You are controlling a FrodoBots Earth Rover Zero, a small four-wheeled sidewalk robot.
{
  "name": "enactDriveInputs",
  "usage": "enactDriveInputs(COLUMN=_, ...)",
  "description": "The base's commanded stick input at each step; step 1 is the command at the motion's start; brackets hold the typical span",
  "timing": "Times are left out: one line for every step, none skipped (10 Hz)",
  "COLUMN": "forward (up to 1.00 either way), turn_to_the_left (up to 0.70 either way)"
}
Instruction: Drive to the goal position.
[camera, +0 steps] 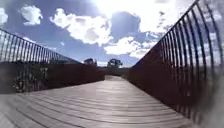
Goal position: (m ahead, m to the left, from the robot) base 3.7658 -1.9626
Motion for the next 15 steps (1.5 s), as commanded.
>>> enactDriveInputs(forward=0.85, turn_to_the_left=0.0)
enactDriveInputs(forward=0.85, turn_to_the_left=0.0)
enactDriveInputs(forward=0.85, turn_to_the_left=0.0)
enactDriveInputs(forward=0.85, turn_to_the_left=0.0)
enactDriveInputs(forward=0.85, turn_to_the_left=0.0)
enactDriveInputs(forward=0.85, turn_to_the_left=0.0)
enactDriveInputs(forward=0.85, turn_to_the_left=0.0)
enactDriveInputs(forward=0.85, turn_to_the_left=0.0)
enactDriveInputs(forward=0.85, turn_to_the_left=-0.34)
enactDriveInputs(forward=0.85, turn_to_the_left=-0.34)
enactDriveInputs(forward=0.85, turn_to_the_left=-0.34)
enactDriveInputs(forward=0.85, turn_to_the_left=0.0)
enactDriveInputs(forward=0.85, turn_to_the_left=0.0)
enactDriveInputs(forward=0.85, turn_to_the_left=0.0)
enactDriveInputs(forward=0.85, turn_to_the_left=0.0)
